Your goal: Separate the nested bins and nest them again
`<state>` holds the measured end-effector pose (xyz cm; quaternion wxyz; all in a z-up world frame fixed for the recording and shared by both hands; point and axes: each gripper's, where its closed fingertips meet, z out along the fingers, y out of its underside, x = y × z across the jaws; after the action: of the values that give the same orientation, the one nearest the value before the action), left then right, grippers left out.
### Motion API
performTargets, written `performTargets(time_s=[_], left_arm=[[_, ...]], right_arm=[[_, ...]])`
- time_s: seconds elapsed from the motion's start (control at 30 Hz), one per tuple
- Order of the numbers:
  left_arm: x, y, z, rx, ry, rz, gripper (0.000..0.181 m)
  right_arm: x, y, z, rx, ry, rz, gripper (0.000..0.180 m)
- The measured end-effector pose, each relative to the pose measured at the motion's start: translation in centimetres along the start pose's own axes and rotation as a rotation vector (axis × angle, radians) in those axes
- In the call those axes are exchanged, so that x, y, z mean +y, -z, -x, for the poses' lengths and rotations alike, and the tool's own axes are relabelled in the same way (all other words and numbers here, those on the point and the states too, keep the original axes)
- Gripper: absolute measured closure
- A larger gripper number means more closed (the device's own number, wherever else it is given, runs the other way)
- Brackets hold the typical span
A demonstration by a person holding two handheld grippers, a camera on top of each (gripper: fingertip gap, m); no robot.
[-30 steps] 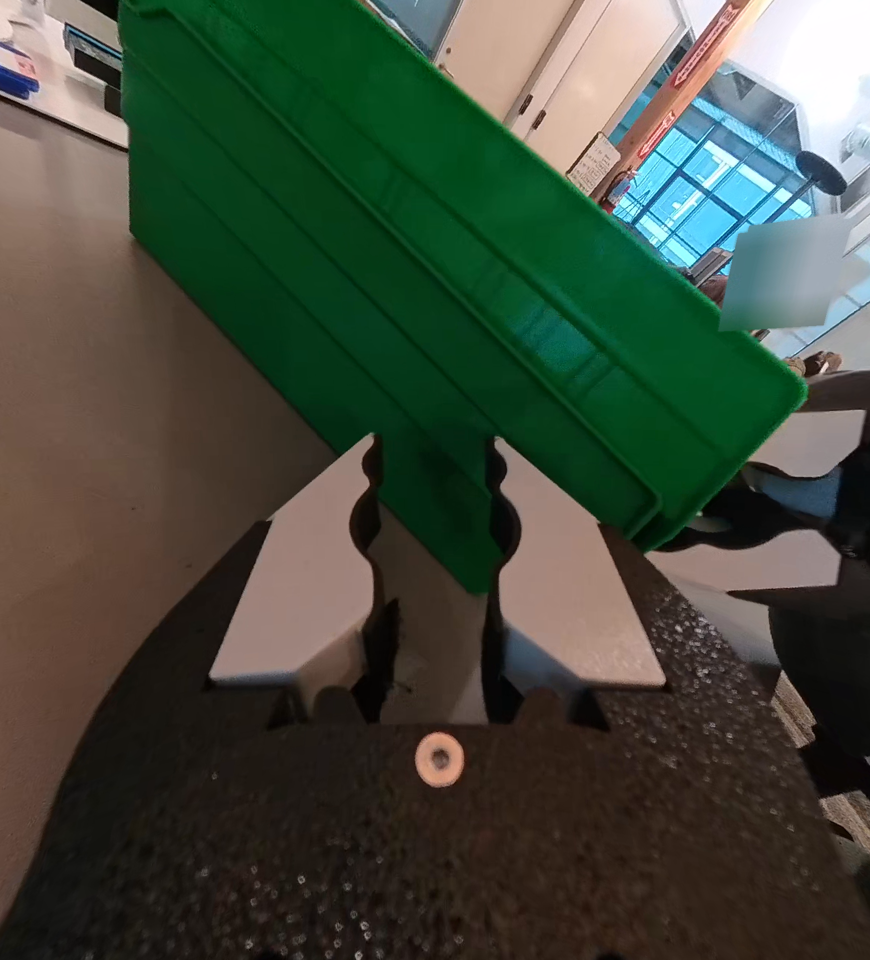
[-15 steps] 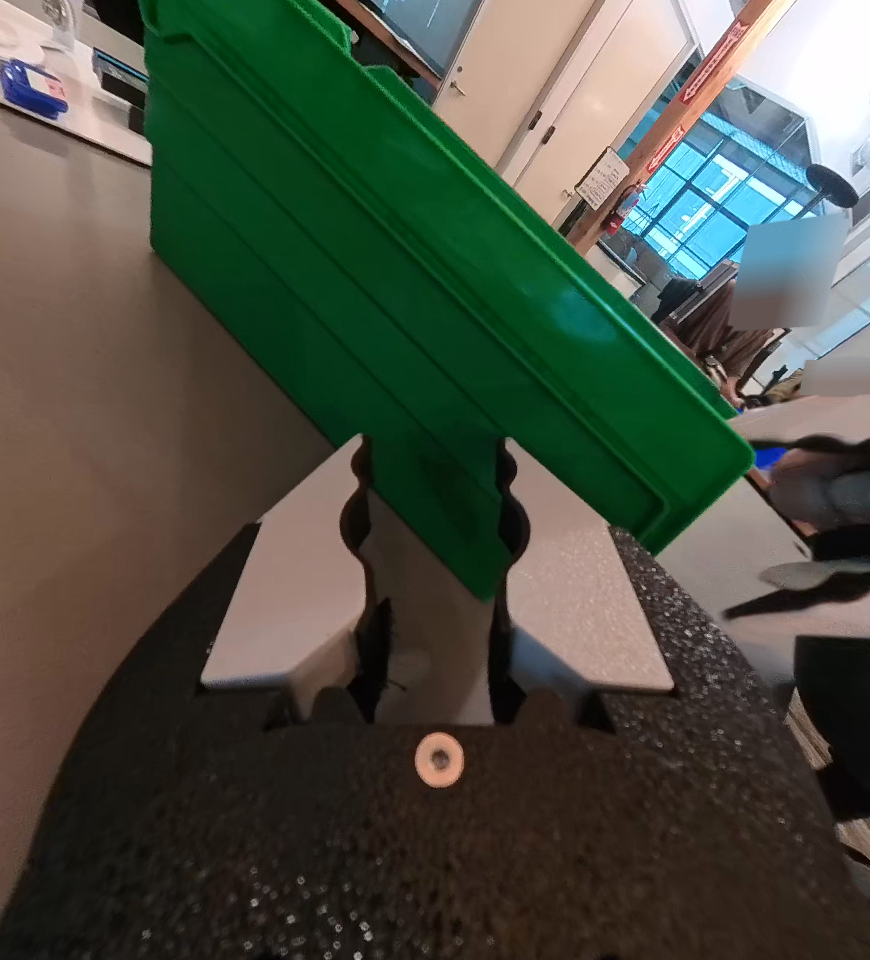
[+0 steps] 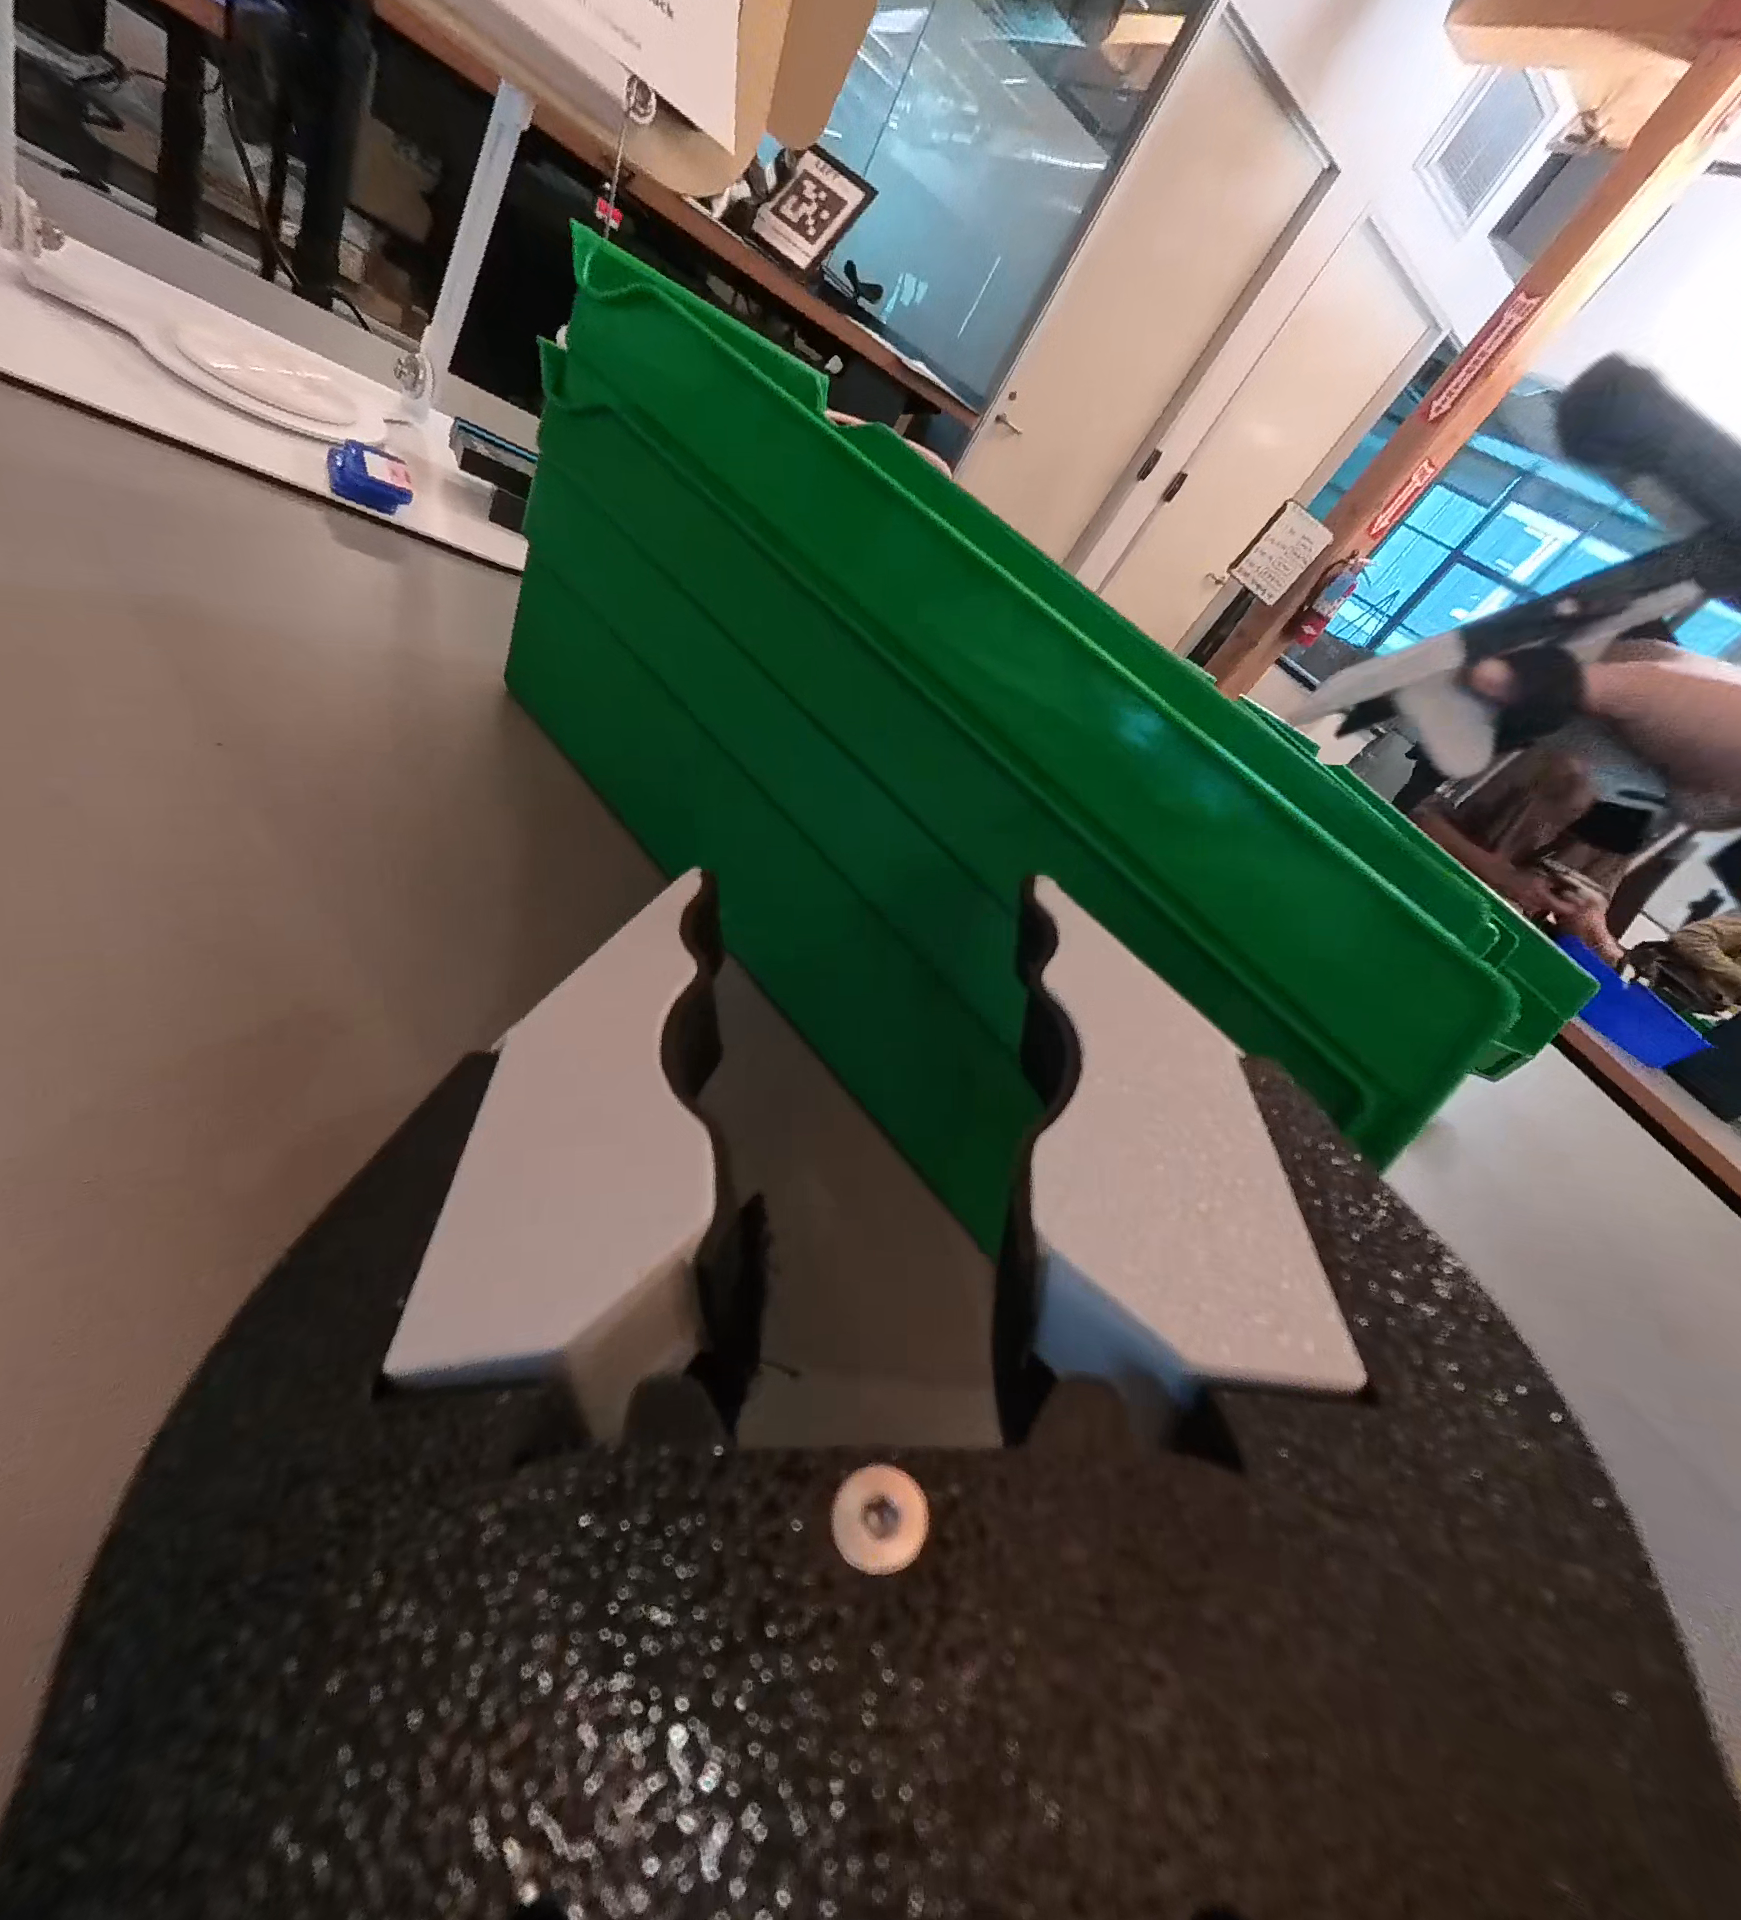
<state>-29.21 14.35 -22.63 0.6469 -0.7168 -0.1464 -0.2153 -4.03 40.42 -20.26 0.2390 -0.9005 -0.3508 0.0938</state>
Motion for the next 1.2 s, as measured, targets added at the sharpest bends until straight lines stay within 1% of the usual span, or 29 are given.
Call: performTargets(time_s=[0.07, 0.13, 0.2, 0.3, 0.4, 0.57, 0.67, 0.7, 0.77, 0.83, 0.97, 1.1, 1.2], left_arm=[[0.2, -0.1, 0.2, -0.015, 0.002, 0.014, 0.128], [0.5, -0.2, 0.2, -0.011, 0.009, 0.029, 0.13], [1.0, -0.4, 0.1, 0.006, 0.027, 0.059, 0.133], [1.1, -0.5, 0.1, 0.006, 0.04, 0.069, 0.133], [0.9, -0.3, 0.3, 0.004, 0.051, 0.05, 0.132], [0.8, -0.3, 0.1, 0.024, 0.069, 0.044, 0.133], [1.1, -0.5, -0.7, 0.074, 0.071, 0.069, 0.137], [1.3, -0.6, -1.2, 0.099, 0.074, 0.082, 0.138], [1.8, -0.9, -2.0, 0.143, 0.069, 0.116, 0.14], [2.3, -1.2, -2.3, 0.145, 0.052, 0.141, 0.15], [2.7, -1.7, -3.3, 0.174, 0.047, 0.161, 0.155], [4.0, -2.6, -4.9, 0.215, 0.005, 0.226, 0.154], [4.3, -3.0, -4.7, 0.178, -0.042, 0.233, 0.147]], right_arm=[[1.4, -1.7, -1.6, 0.047, -0.024, 0.133, 0.019], [2.5, -2.7, -3.0, 0.096, -0.048, 0.219, 0.019], [3.2, -3.6, -3.1, 0.069, -0.094, 0.262, 0.019], [3.7, -4.4, -2.6, 0.003, -0.159, 0.28, 0.02], [3.5, -4.2, -2.5, 0.0, -0.14, 0.28, 0.032], [3.2, -3.8, -2.2, -0.005, -0.118, 0.273, 0.056], [2.8, -3.4, -2.0, -0.013, -0.112, 0.263, 0.073], [2.6, -3.2, -1.7, -0.02, -0.099, 0.263, 0.075], [1.8, -2.3, -0.8, -0.04, -0.066, 0.25, 0.077], [0.4, -0.9, 0.6, -0.075, -0.025, 0.215, 0.077], [-3.4, 3.4, 5.2, -0.165, 0.085, 0.115, 0.077], [-6.1, 7.8, 11.6, -0.295, 0.171, 0.053, 0.076], [-6.8, 10.0, 16.5, -0.374, 0.244, 0.05, 0.076]])
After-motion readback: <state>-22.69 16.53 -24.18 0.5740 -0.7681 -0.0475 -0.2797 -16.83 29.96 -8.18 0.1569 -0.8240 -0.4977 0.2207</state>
